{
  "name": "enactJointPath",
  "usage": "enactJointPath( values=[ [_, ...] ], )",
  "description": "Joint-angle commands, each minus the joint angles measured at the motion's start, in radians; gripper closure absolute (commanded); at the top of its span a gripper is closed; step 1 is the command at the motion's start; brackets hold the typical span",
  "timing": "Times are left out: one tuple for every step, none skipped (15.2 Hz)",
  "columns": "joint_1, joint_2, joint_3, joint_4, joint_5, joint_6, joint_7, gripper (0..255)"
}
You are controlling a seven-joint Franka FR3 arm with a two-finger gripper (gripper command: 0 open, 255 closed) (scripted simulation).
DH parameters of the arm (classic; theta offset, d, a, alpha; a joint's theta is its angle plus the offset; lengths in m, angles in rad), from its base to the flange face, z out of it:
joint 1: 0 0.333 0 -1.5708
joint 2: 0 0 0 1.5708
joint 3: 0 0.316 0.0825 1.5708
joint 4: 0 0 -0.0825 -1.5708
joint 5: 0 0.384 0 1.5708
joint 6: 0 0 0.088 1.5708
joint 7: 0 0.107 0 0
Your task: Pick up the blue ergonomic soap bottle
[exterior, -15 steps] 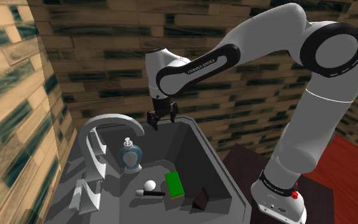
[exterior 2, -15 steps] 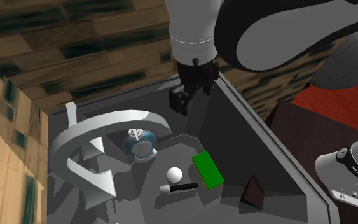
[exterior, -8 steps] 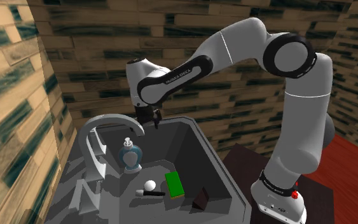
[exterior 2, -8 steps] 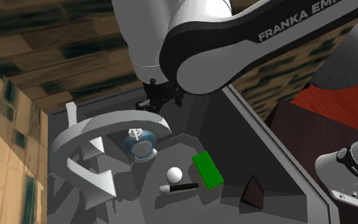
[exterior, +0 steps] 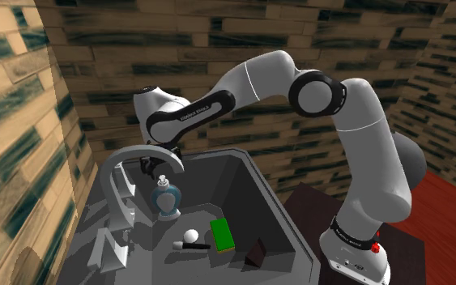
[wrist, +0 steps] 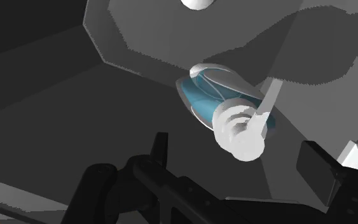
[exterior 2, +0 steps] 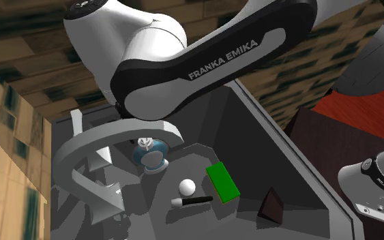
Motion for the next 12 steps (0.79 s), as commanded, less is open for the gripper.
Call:
enactJointPath(
  values=[
    [0.018,0.054,-0.007,0.074,-0.009,-0.016,0.009,0],
    [0.018,0.060,-0.008,0.070,-0.011,-0.006,0.010,0],
    [0.018,0.066,-0.009,0.065,-0.012,0.003,0.011,0],
    [0.019,0.072,-0.011,0.061,-0.014,0.013,0.013,0],
    [0.019,0.078,-0.012,0.058,-0.016,0.023,0.014,0],
    [0.020,0.084,-0.014,0.054,-0.018,0.032,0.015,0],
    [0.021,0.091,-0.015,0.051,-0.020,0.042,0.017,0],
    [0.022,0.101,-0.017,0.046,-0.024,0.057,0.019,0],
    [0.022,0.101,-0.018,0.046,-0.023,0.057,0.019,0],
    [0.023,0.101,-0.019,0.046,-0.022,0.057,0.018,0],
    [0.019,0.089,-0.018,0.036,-0.020,0.055,0.016,255],
    [0.002,0.055,-0.015,0.001,-0.013,0.057,0.005,255]
  ],
)
